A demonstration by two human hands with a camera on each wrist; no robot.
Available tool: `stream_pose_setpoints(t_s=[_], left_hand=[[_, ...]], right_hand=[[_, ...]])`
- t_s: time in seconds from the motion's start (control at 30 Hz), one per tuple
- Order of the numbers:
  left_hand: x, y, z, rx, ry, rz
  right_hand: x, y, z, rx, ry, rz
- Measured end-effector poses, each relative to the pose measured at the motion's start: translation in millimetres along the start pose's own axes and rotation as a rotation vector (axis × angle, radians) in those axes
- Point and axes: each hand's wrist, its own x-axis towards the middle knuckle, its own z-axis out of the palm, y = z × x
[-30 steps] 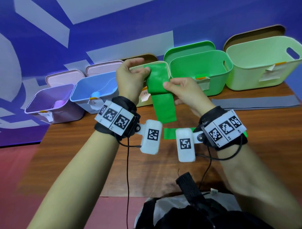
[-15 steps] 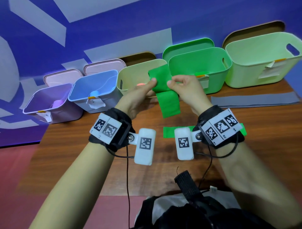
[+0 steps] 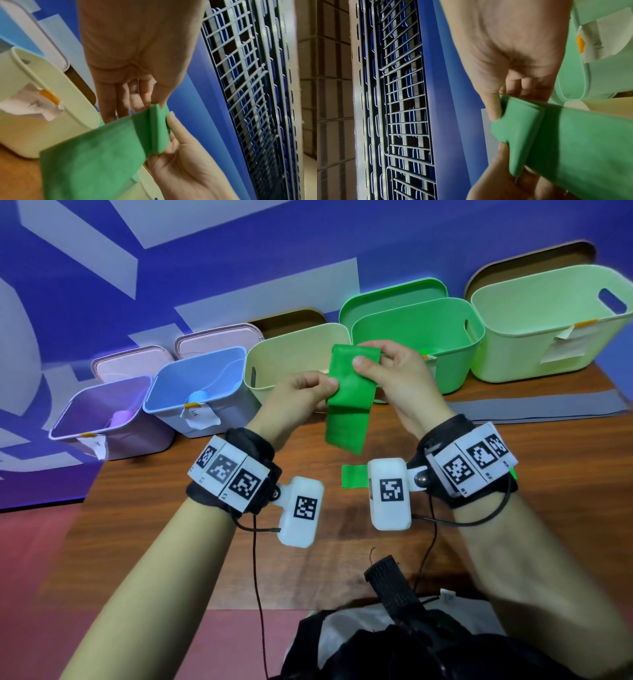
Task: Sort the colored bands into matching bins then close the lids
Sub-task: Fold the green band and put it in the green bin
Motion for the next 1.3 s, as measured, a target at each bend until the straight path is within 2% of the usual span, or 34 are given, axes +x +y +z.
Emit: stream_pose_setpoints(t_s=[0.17,0.3,0.4,0.63,0.87,1.0,1.13,1.17,1.23,1.3], left_hand=[[-4,-2,9,-0.098,-0.118,-0.035],[-2,-5,8,0.020,-0.075,-0.028],[1,-4,6,-0.002,-0.030,-0.060],[9,4,-5,-0.310,0.011,-0.153],[9,14,-19,-0.470,0.057,-0.234],[10,20,-28,-0.545,0.109,-0.200],[10,17,-30,-0.411,0.189,-0.113],[10,15,-30,-0.379,0.210,-0.081],[9,11,-28,-0.345,0.241,-0.021],[9,9,-23,-0.389,0.242,0.012]], right_hand=[[0,-1,-2,0.038,0.085,-0.042],[-1,-3,-4,0.035,0.100,-0.076],[-3,-6,-3,-0.009,0.075,-0.118],[-5,-11,-6,-0.213,-0.044,-0.232],[-11,-13,-1,-0.377,-0.244,-0.280],[-16,-12,4,-0.461,-0.319,-0.304],[-20,-17,3,-0.551,-0.383,-0.309],[-21,-20,4,-0.536,-0.365,-0.331],[-19,-20,7,-0.441,-0.238,-0.344],[-9,-17,12,-0.412,-0.099,-0.274]])
